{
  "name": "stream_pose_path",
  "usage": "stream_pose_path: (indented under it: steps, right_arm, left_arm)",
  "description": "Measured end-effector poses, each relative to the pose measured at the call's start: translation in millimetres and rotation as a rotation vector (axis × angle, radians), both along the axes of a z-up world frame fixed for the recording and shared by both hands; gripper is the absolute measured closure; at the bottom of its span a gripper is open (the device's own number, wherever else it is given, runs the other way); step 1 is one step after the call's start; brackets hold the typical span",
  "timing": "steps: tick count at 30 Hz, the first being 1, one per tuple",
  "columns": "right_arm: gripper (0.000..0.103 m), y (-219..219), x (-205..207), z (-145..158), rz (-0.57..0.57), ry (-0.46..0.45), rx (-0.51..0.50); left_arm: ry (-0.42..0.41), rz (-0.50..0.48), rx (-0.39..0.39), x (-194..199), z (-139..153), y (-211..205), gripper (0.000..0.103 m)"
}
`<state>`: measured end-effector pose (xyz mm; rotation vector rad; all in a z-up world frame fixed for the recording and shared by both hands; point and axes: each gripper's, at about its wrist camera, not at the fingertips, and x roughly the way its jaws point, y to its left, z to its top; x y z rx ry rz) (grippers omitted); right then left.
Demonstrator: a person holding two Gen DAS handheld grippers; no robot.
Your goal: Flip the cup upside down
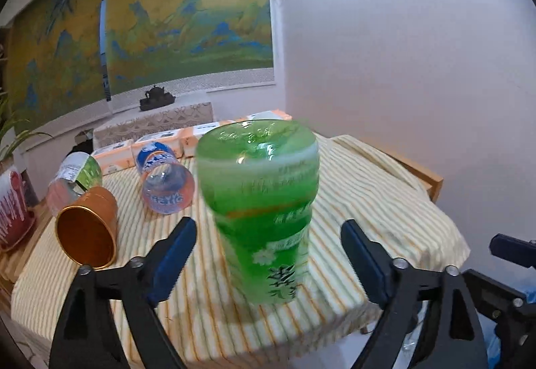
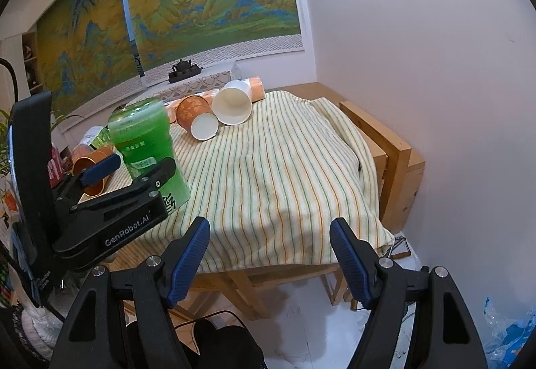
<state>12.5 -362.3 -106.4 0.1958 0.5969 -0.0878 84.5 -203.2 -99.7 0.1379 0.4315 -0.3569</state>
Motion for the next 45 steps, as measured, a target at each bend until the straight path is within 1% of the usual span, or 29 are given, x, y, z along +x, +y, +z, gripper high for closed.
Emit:
stream_pose_path:
  steps: [3,7,13,14,16,20,22,26,30,33,39,45]
  right_arm:
    - [0.033,0,0,0,0.002,-0.002,0.002]
    - [0.033,2,-6,5,-0.002,-0.023,-0.015]
    - [0.032,8,-15,17,0.010,-0.071,-0.018]
    - [0.032,11,-17,20,0.017,-0.083,-0.023]
    - [0.025,21,-20,25,0.044,-0.107,-0.036]
    - [0.024,40,-27,33,0.075,-0.159,-0.047]
    - [0.018,50,-31,35,0.081,-0.186,-0.053]
    - [0.014,61,-41,39,0.080,-0.231,-0.025]
    - [0.011,65,-48,42,0.063,-0.253,-0.002]
    - [0.011,67,-50,44,0.062,-0.249,0.000]
    - [0.011,74,-55,44,0.033,-0.254,-0.075]
    - [0.011,82,-58,46,0.010,-0.274,-0.115]
  left_arm:
    - [-0.006,0.003,0.001,-4,1,1,0.008]
    - [-0.016,0.010,-0.016,-13,7,12,0.002]
    - [-0.028,0.048,-0.057,-39,21,44,0.002]
    - [-0.029,0.059,-0.074,-47,25,54,0.002]
    - [-0.025,0.071,-0.097,-58,32,69,0.001]
    - [-0.027,0.108,-0.093,-78,44,92,0.001]
    - [-0.031,0.120,-0.099,-89,50,104,0.001]
    - [-0.062,0.142,-0.086,-112,63,122,0.000]
    - [-0.087,0.154,-0.101,-129,75,133,0.000]
    - [-0.092,0.152,-0.110,-136,80,136,0.000]
    - [-0.054,0.157,-0.125,-133,79,142,0.000]
    - [-0.055,0.175,-0.109,-128,75,141,0.000]
